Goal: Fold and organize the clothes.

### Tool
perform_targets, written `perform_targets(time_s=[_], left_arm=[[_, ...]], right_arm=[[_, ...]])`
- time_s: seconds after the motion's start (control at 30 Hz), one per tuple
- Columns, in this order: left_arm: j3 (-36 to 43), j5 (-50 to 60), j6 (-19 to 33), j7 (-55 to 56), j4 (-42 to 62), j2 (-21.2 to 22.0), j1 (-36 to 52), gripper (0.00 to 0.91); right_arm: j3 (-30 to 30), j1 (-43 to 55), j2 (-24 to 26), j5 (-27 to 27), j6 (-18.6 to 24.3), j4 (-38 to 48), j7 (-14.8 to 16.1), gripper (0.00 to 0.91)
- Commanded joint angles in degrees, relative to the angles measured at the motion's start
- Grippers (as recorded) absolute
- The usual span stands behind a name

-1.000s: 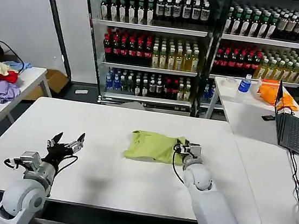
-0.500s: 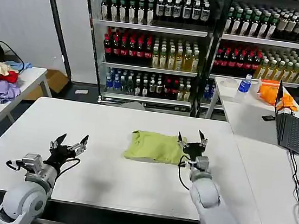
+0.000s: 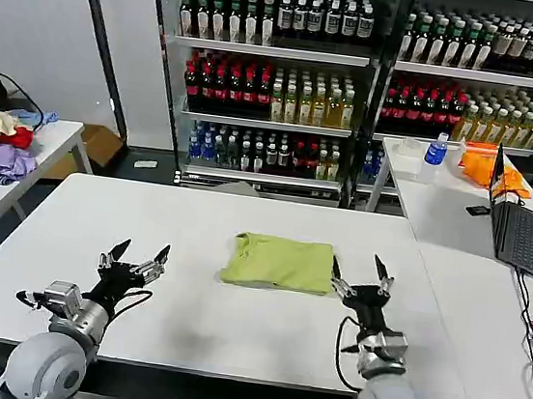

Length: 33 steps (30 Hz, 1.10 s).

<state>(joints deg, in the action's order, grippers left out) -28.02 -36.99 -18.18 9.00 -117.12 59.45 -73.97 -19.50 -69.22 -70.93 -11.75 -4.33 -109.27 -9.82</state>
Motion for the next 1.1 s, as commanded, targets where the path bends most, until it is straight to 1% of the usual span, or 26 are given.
perform_targets(time_s=[0.03, 0.23, 0.33, 0.37, 0.53, 0.6, 0.8, 0.87, 0.93, 0.97, 1.0, 1.07, 1.1], left_arm=[[-0.33, 4.2, 0.53, -1.17, -4.19, 0.7, -3.96, 0.907], [-0.8, 4.77, 0.44, -1.31, -5.73, 0.99, -4.95, 0.907], [-0.98, 5.26, 0.46, -1.51, -6.3, 0.91, -5.5, 0.907], [-1.02, 5.64, 0.54, -1.6, -6.41, 0.92, -5.74, 0.907], [-1.03, 6.02, 0.68, -1.67, -7.4, 0.6, -7.36, 0.907], [-1.15, 6.33, 0.76, -1.73, -7.65, 0.45, -7.93, 0.907], [-1.97, 6.28, 0.53, -1.91, -8.16, 1.07, -8.78, 0.907], [-2.13, 6.4, 0.64, -2.05, -8.37, 1.14, -9.14, 0.907], [-2.44, 6.38, 0.69, -2.24, -8.54, 1.11, -9.38, 0.907], [-2.68, 6.61, 0.92, -2.7, -8.66, 1.09, -9.51, 0.907], [-2.8, 6.83, 1.18, -2.94, -8.76, 1.05, -9.65, 0.907], [-2.95, 7.26, 1.72, -3.33, -8.86, 0.99, -9.83, 0.907], [-3.0, 7.41, 1.91, -3.49, -8.96, 1.0, -10.0, 0.907]], right_arm=[[-5.47, -10.97, 0.4, 0.24, -0.47, -10.59, -0.29, 0.907], [-6.24, -11.7, 0.14, 0.04, 0.59, -11.73, -0.67, 0.907], [-6.47, -12.16, -0.02, 0.69, 3.73, -11.87, -1.33, 0.907], [-6.58, -12.23, 0.0, 0.94, 4.18, -11.98, -1.33, 0.907], [-6.91, -12.74, 0.84, 2.25, 4.05, -13.04, -0.94, 0.907], [-7.08, -13.26, 1.2, 2.24, 4.11, -13.2, -0.14, 0.907], [-6.91, -13.6, 1.89, 3.75, 4.16, -13.16, 0.34, 0.907], [-6.72, -13.13, 1.74, 3.48, 3.1, -13.08, 0.4, 0.907], [-6.61, -12.75, 1.67, 2.32, -0.61, -13.28, 1.58, 0.907], [-6.52, -12.76, 1.8, 3.48, -1.48, -13.26, 3.39, 0.907], [-6.37, -12.85, 1.8, 4.58, -2.02, -13.21, 4.38, 0.907], [-5.71, -12.92, 1.83, 6.26, -4.1, -13.41, 4.45, 0.907], [-5.24, -12.96, 1.71, 6.03, -4.25, -13.47, 3.89, 0.907]])
